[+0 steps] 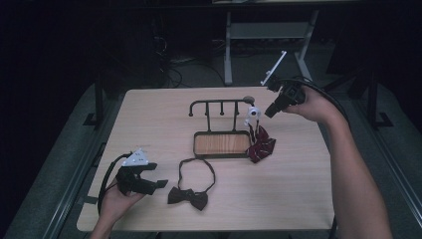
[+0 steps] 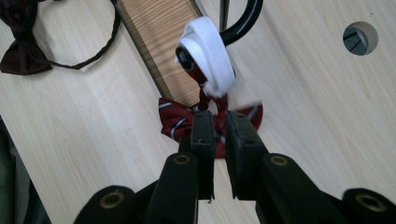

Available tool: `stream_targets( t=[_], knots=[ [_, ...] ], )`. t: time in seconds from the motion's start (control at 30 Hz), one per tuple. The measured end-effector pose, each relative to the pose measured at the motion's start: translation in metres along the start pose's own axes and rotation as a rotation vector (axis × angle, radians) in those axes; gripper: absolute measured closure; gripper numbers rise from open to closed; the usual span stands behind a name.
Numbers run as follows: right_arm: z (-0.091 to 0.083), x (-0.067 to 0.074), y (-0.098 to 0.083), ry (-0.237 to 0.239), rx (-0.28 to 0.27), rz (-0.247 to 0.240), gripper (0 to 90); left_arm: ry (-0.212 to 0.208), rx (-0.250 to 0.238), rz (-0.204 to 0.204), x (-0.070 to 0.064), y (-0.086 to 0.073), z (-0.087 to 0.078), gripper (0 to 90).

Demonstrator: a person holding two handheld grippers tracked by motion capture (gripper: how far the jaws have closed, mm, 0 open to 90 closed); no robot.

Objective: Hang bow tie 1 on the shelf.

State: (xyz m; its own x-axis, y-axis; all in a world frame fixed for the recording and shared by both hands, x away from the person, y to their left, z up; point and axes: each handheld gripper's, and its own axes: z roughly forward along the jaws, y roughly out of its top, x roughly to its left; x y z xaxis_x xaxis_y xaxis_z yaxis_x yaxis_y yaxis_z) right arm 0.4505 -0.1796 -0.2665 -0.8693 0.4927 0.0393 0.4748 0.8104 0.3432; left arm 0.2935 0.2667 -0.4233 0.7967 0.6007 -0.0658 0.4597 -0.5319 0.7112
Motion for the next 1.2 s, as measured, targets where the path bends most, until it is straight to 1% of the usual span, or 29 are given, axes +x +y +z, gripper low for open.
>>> stream_targets(
  t=[0.1, 0.17, 0.23, 0.3, 0.37, 0.4, 0.43, 0.5, 0.6, 0.63, 0.73, 0.83, 0.93, 0.97, 1.07, 1.1, 1.13, 1.2],
  knots=[
    [0.000, 0.002, -0.005, 0.009, -0.011, 0.000, 78.6, -0.001, 0.006, 0.003, 0.000, 0.000, 0.000, 22.5],
    [0.000, 0.002, -0.006, 0.013, -0.013, -0.006, 77.7, -0.001, -0.001, -0.005, -0.001, 0.000, 0.001, 22.5],
    [0.000, 0.005, -0.009, 0.018, -0.012, -0.014, 75.6, -0.001, 0.003, 0.000, -0.001, 0.000, 0.001, 22.5],
    [0.000, 0.006, -0.012, 0.024, -0.022, -0.023, 74.1, -0.001, 0.005, 0.002, -0.001, 0.000, 0.001, 22.5],
    [0.000, 0.007, -0.013, 0.029, -0.026, -0.022, 73.2, -0.001, 0.006, 0.002, -0.001, 0.000, 0.001, 22.5],
    [0.001, 0.010, -0.015, 0.028, -0.033, -0.034, 71.1, -0.002, 0.008, 0.004, -0.001, 0.000, 0.001, 22.5],
    [0.002, 0.011, -0.016, 0.032, -0.035, -0.034, 70.1, -0.002, 0.009, 0.006, -0.001, 0.001, 0.002, 22.5],
    [0.003, 0.013, -0.019, 0.037, -0.045, -0.045, 69.5, -0.003, 0.008, 0.001, -0.001, 0.000, 0.001, 22.5],
    [0.006, 0.015, -0.020, 0.044, -0.046, -0.048, 67.9, -0.002, 0.006, 0.000, -0.001, 0.000, 0.001, 22.5],
    [0.008, 0.018, -0.022, 0.047, -0.049, -0.054, 67.2, -0.002, 0.008, 0.002, -0.001, 0.000, 0.001, 22.5],
    [0.011, 0.022, -0.024, 0.048, -0.053, -0.065, 65.5, -0.002, 0.013, 0.006, -0.001, 0.000, 0.002, 22.5],
    [0.012, 0.025, -0.027, 0.047, -0.052, -0.071, 62.9, -0.004, 0.012, -0.001, -0.002, 0.000, 0.003, 22.5],
    [0.012, 0.027, -0.029, 0.044, -0.060, -0.072, 61.6, -0.005, 0.009, -0.002, -0.002, 0.000, 0.002, 22.5],
    [0.013, 0.028, -0.032, 0.043, -0.062, -0.069, 59.6, -0.007, 0.005, -0.001, -0.002, 0.000, 0.002, 22.5],
    [0.014, 0.030, -0.034, 0.040, -0.066, -0.071, 58.8, -0.006, 0.008, 0.004, -0.002, 0.001, 0.002, 22.5],
    [0.014, 0.030, -0.036, 0.041, -0.065, -0.074, 57.9, -0.007, 0.003, -0.002, -0.002, 0.001, 0.002, 22.5],
    [0.015, 0.032, -0.037, 0.042, -0.066, -0.070, 56.6, -0.008, 0.007, 0.005, -0.002, 0.001, 0.002, 22.5],
    [0.018, 0.034, -0.042, 0.039, -0.069, -0.068, 53.8, -0.009, 0.010, 0.004, -0.002, 0.001, 0.003, 22.5]
  ],
)
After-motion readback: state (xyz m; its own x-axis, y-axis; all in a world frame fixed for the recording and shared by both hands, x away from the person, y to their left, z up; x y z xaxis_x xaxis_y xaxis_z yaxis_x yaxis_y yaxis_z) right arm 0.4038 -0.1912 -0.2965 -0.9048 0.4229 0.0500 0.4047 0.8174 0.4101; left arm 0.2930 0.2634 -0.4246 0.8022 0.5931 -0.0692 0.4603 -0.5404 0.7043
